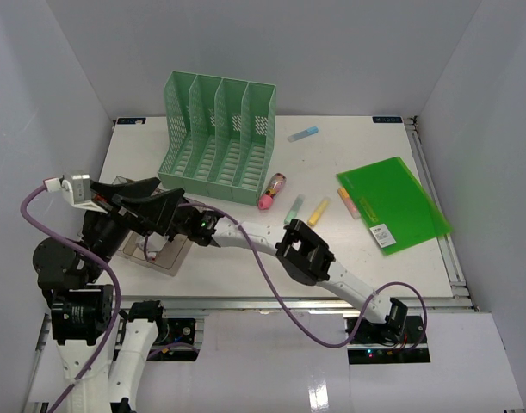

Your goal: Organize the desk

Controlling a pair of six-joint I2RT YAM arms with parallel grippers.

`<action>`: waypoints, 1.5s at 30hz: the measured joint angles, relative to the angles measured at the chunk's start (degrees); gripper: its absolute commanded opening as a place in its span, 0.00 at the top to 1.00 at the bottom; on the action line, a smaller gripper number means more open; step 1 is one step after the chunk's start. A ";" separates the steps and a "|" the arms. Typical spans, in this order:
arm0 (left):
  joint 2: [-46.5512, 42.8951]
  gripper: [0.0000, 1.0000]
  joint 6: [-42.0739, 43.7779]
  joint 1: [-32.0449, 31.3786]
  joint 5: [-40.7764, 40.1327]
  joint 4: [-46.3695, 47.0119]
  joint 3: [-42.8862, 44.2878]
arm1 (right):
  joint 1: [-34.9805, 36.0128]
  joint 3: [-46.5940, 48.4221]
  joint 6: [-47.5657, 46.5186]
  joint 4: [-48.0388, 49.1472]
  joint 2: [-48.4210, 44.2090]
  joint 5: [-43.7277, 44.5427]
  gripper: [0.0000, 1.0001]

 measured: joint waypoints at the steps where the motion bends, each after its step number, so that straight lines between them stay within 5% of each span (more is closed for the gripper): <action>1: -0.48 0.02 0.12 0.00 -0.02 0.02 -0.19 | 0.59 0.32 -1.54 2.21 1.68 -0.30 0.92; 11: -1.79 0.02 0.89 0.00 -0.08 0.04 -1.31 | 3.35 0.09 -8.56 19.83 4.69 -4.06 0.92; 21: -2.39 0.02 1.17 0.00 0.00 -0.72 -3.32 | 2.98 1.96 -15.25 30.71 9.53 -12.03 0.78; 24: -2.75 0.02 1.40 0.00 -0.02 -0.83 -3.33 | 2.84 2.46 -16.85 31.11 12.00 -14.67 0.68; 31: -3.45 0.02 1.41 0.00 0.08 -0.88 -3.84 | 2.62 1.60 -18.84 34.80 11.80 -19.29 0.09; 36: -3.45 0.02 1.14 0.00 0.18 -0.95 -3.91 | 2.62 -2.17 -18.03 37.41 8.12 -20.46 0.10; 42: -4.16 0.03 -1.86 0.00 1.32 1.26 -7.94 | 2.32 -18.14 -15.37 36.28 -3.12 -19.46 0.10; 45: -4.26 0.25 -4.92 0.00 4.00 5.05 -11.83 | 1.76 -28.99 -11.82 34.79 -11.87 -16.85 0.10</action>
